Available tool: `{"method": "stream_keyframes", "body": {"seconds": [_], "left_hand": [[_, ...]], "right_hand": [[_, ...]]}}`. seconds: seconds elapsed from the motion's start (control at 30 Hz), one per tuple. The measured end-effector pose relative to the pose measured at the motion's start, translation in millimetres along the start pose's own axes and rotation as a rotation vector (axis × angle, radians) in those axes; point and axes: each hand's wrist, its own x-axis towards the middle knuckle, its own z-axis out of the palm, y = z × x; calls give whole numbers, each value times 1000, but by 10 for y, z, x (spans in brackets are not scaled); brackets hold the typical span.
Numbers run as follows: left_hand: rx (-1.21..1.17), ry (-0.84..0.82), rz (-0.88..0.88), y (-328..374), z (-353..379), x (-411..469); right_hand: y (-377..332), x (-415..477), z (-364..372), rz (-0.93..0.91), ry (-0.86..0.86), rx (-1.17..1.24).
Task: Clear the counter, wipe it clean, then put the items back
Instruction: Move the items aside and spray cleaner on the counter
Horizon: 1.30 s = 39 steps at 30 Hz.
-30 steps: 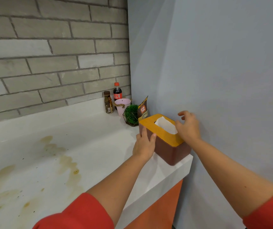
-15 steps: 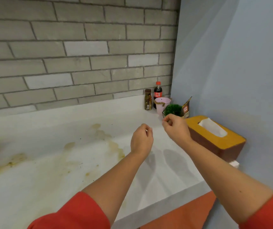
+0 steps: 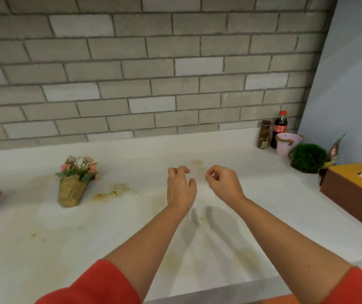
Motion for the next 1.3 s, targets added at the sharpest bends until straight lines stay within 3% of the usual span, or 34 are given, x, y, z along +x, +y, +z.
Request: {"method": "stream_keyframes", "body": {"seconds": [0.5, 0.93, 1.3], "left_hand": [[126, 106, -224, -1543, -1309, 253], [302, 214, -486, -2191, -1841, 632], [386, 101, -584, -2704, -2015, 1004]], "right_hand": [[-1026, -88, 1699, -90, -251, 85], [-1430, 176, 2490, -183, -768, -4], [-1517, 243, 2639, -74, -666, 4]]}}
